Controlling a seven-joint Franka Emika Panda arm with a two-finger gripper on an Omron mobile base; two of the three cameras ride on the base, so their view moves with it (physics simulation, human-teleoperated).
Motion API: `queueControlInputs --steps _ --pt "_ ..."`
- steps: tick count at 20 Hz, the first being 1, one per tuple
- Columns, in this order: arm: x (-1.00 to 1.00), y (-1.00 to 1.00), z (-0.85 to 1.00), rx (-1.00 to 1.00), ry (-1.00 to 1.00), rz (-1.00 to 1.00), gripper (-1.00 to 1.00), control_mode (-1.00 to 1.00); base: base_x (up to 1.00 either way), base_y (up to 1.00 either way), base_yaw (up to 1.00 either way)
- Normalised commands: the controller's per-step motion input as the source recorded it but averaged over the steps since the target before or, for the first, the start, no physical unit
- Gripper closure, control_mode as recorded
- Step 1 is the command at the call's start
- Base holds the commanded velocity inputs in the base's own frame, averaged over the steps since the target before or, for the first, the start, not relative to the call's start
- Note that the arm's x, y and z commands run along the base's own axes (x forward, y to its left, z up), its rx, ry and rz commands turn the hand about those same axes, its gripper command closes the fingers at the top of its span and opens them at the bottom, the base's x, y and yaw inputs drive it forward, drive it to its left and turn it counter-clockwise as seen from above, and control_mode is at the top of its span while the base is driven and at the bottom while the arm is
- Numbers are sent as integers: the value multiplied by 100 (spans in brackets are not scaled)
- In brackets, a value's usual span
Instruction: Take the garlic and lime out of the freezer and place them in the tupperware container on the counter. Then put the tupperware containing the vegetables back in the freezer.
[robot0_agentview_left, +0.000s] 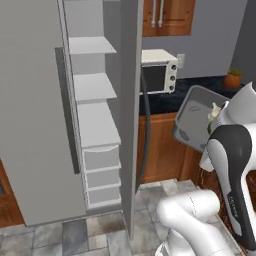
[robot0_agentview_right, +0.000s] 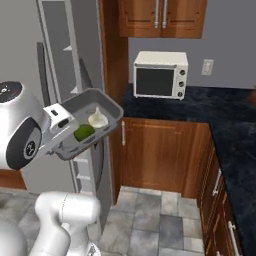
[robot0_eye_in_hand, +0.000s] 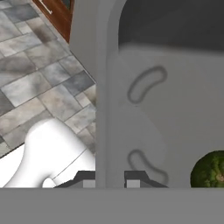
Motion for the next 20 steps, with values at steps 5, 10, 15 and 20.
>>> queueControlInputs --steps 5,10,15,20 --pt "0 0 0 0 0 0 100 100 0 62 -6" --pt "0 0 0 0 0 0 100 100 0 56 -7" --pt "0 0 0 0 0 0 100 100 0 60 -7" --pt "0 0 0 0 0 0 100 100 0 57 -5"
